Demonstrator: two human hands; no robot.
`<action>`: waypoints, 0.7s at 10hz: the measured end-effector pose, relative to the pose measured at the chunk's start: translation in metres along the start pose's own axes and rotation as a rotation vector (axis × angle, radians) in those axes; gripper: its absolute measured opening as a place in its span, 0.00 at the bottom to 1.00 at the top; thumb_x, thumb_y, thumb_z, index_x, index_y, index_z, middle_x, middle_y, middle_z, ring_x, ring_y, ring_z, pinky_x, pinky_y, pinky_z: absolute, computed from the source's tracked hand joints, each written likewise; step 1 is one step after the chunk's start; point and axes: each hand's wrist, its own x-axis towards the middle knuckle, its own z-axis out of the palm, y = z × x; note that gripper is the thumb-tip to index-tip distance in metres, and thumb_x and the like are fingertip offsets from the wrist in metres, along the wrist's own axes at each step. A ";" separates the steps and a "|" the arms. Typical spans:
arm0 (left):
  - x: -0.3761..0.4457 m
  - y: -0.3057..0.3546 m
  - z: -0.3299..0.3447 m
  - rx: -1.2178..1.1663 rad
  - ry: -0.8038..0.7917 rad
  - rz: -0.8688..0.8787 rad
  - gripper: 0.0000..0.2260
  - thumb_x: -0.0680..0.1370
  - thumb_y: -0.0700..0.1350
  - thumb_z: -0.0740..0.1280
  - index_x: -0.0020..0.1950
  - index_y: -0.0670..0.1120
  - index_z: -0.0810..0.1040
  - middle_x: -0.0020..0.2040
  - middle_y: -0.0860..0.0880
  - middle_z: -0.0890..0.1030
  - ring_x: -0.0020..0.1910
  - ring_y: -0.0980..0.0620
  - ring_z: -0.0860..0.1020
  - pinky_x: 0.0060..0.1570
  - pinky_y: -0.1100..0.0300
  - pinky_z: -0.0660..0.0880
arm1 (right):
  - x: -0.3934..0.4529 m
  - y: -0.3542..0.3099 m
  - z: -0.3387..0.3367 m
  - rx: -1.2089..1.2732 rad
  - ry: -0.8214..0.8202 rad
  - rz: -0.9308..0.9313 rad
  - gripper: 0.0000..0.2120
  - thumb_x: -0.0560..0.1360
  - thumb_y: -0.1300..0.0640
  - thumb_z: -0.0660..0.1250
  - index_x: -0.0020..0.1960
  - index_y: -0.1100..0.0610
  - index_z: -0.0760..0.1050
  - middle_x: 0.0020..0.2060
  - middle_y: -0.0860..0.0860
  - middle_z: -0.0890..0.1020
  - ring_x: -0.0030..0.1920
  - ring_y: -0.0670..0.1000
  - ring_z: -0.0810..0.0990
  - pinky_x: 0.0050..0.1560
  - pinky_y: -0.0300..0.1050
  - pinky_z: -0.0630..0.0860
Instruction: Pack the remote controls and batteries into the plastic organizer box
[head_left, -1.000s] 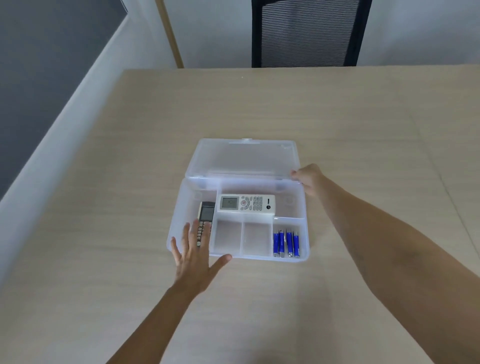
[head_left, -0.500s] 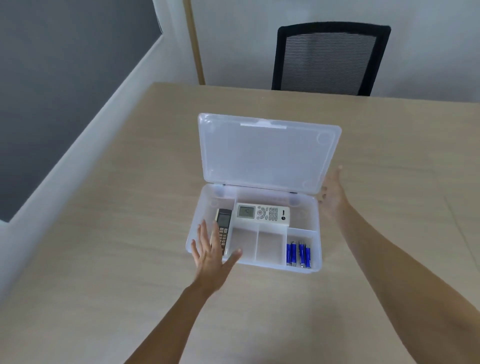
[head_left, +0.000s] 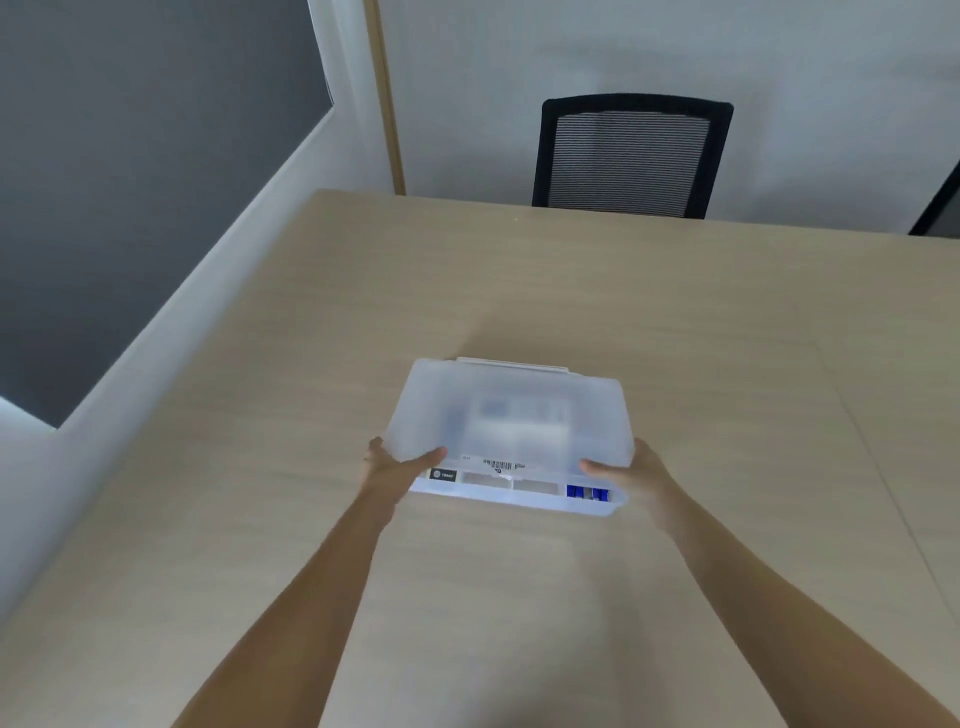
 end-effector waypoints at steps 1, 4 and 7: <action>0.003 -0.001 0.009 0.308 0.121 0.097 0.39 0.58 0.50 0.82 0.64 0.43 0.69 0.61 0.44 0.75 0.59 0.43 0.75 0.54 0.52 0.76 | 0.019 0.033 0.008 -0.208 0.013 0.037 0.45 0.44 0.44 0.82 0.60 0.49 0.74 0.54 0.47 0.83 0.56 0.50 0.81 0.54 0.48 0.78; 0.000 0.016 0.000 0.526 0.227 0.231 0.37 0.62 0.54 0.79 0.65 0.42 0.68 0.62 0.42 0.72 0.60 0.40 0.75 0.62 0.46 0.70 | 0.006 0.007 0.025 -0.231 0.205 0.075 0.45 0.50 0.47 0.81 0.64 0.54 0.68 0.59 0.51 0.78 0.59 0.54 0.77 0.49 0.40 0.70; -0.015 -0.020 0.012 0.364 0.389 0.368 0.42 0.72 0.60 0.68 0.78 0.47 0.50 0.77 0.42 0.53 0.74 0.40 0.59 0.71 0.37 0.53 | -0.015 -0.033 0.021 -0.323 0.242 -0.133 0.52 0.58 0.38 0.74 0.72 0.57 0.54 0.65 0.55 0.68 0.67 0.57 0.67 0.64 0.51 0.69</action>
